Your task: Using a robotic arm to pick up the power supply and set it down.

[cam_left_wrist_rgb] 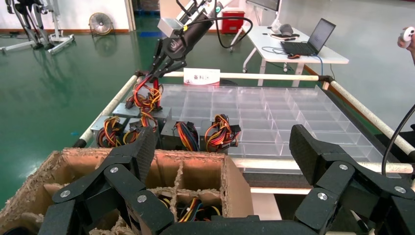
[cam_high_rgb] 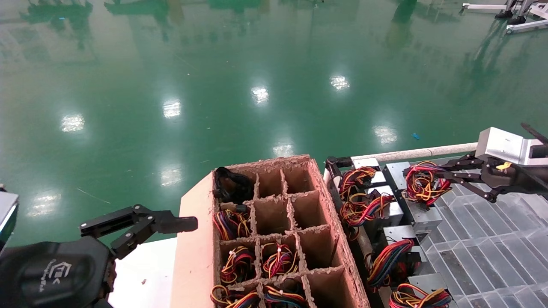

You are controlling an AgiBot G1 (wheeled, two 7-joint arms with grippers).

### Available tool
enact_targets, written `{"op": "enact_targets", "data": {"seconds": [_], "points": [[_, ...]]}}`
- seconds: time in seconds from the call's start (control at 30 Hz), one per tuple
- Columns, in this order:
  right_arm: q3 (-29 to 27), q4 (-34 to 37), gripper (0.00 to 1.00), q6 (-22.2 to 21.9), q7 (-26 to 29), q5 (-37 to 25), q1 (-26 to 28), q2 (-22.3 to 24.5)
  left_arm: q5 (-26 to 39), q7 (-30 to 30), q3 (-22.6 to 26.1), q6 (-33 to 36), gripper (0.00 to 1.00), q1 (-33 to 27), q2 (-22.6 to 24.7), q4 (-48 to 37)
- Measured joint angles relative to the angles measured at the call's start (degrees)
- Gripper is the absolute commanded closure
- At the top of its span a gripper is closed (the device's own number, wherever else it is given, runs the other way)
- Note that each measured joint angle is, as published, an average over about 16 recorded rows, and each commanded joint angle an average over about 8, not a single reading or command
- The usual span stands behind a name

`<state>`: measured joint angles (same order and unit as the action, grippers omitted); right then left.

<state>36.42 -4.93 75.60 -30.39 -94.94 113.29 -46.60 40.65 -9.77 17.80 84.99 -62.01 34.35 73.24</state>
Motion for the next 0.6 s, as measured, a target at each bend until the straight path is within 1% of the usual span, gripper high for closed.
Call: {"op": "enact_targets", "data": {"seconds": [0.33,0.6], "points": [[0.6,-1.0,0.0,0.6,1.1,-0.9,1.4,-0.4,0.0,0.0,0.0,0.0,0.0,0.0,0.0,0.0],[0.9,-2.6,0.0,2.3,3.1,-1.3,3.4,-0.5,0.0,0.0,0.0,0.0,0.0,0.0,0.0,0.0]]}}
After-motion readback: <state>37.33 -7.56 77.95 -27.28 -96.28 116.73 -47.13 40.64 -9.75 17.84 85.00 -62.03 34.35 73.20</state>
